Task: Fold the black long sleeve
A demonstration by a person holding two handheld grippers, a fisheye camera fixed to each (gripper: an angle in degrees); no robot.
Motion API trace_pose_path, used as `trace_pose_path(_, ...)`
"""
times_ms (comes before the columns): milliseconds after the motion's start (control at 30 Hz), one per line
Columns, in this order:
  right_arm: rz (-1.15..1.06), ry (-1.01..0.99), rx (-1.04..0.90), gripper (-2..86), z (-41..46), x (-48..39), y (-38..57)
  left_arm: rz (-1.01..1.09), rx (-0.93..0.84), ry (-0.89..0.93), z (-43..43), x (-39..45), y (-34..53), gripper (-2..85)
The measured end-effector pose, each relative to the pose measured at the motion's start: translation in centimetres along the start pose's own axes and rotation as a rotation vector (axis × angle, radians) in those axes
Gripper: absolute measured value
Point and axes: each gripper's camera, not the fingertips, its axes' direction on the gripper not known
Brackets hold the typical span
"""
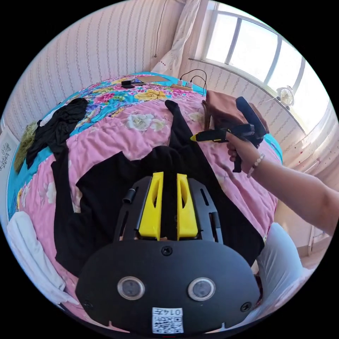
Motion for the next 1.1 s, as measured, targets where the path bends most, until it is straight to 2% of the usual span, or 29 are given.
trace_pose_path(67, -0.025, -0.048, -0.068, 4.7, 1.2, 0.5, -0.7, -0.016, -0.063, 0.0, 4.4, -0.3, -2.8, 7.6)
trace_pose_path(200, -0.122, -0.018, -0.071, 2.6, -1.2, 0.0, 0.8, 0.005, -0.206, -0.008, 9.9, -0.6, -4.6, 5.6)
trace_pose_path(333, -0.138, -0.105, -0.145, 2.6, -4.3, -0.8, 5.2, -0.014, -0.209, 0.017, 11.4, -1.4, -3.9, -0.2)
trace_pose_path(367, -0.138, -0.106, -0.215, 3.0, -4.4, -1.0, 6.9, -0.015, -0.21, 0.019, 11.7, -1.6, -3.7, -0.5)
trace_pose_path(467, -0.12, -0.024, -0.287, 4.9, -4.9, -0.1, 9.3, -0.034, -0.191, 0.061, 13.5, -2.5, -2.9, -0.9)
trace_pose_path(700, -0.027, 0.11, 0.004, 7.7, -7.7, 3.1, -0.1, -0.002, -0.191, 0.061, 15.9, -2.6, -3.5, -1.0)
trace_pose_path(767, 0.011, 0.138, 0.037, 8.3, -6.7, 3.8, -2.4, -0.012, -0.179, 0.069, 16.3, -2.8, -3.5, -1.0)
trace_pose_path(833, 0.047, 0.153, -0.017, 6.6, -5.1, 4.8, -3.7, -0.021, -0.144, 0.077, 16.2, -3.0, -3.4, -1.0)
trace_pose_path(900, 0.093, 0.133, -0.021, 1.3, -5.7, 5.6, -2.7, -0.006, -0.103, 0.072, 15.4, -2.9, -3.1, -1.0)
trace_pose_path(967, 0.079, 0.095, 0.06, 0.5, -9.0, 5.4, 0.3, 0.029, -0.043, 0.043, 13.8, -2.5, -2.3, -1.0)
trace_pose_path(1100, 0.113, 0.166, 0.155, 0.2, -17.5, 6.2, 10.4, 0.075, 0.001, 0.034, 12.3, -2.0, -1.7, -1.0)
